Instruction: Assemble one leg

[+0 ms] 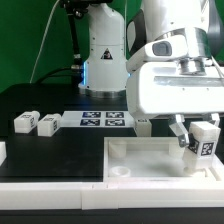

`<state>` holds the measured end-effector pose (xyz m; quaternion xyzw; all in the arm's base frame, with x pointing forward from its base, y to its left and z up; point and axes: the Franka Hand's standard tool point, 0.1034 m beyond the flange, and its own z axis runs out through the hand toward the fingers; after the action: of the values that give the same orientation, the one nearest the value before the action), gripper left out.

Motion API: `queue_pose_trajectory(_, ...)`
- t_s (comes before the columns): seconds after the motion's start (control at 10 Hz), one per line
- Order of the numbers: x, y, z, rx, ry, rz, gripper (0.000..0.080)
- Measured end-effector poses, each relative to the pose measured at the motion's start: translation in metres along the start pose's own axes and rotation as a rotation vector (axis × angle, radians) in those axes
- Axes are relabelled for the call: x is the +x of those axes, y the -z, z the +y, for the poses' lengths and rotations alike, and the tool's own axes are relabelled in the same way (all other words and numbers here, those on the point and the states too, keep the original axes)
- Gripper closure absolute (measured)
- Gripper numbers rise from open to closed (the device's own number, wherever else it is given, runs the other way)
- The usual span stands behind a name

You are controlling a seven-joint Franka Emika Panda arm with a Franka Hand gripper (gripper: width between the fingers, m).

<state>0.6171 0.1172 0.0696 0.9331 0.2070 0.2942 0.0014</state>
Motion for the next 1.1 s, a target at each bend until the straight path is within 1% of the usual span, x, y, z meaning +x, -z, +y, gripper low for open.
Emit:
queue_pose_trajectory(0.2, -0.0059, -0.0024, 0.0022, -0.001, -0.003, -0.009, 0.0509)
queue_pose_trajectory(0.5, -0.0062, -0.0024, 0.0028, -0.001, -0.004, -0.01, 0.0509)
queue_pose_trajectory(0.6, -0.0065, -0.0026, 0.0027, -0.001, -0.004, -0.012, 0.0485)
queue_pose_trajectory(0.7, -0.0065, -0.0026, 0.0027, -0.001, -0.004, -0.012, 0.0293)
queue_pose_trajectory(0.8, -0.0065, -0.0026, 0.0027, -0.001, -0.004, -0.012, 0.0293)
queue_pose_trajectory(0.9, -0.0066, -0.0026, 0.0027, -0.001, -0.004, -0.012, 0.0176)
queue_pose_trajectory(1.0, -0.0066, -0.0026, 0.0027, -0.001, -0.004, -0.012, 0.0158)
queue_pose_trajectory(1.1, -0.0066, -0.0026, 0.0027, -0.001, -0.004, -0.012, 0.0158)
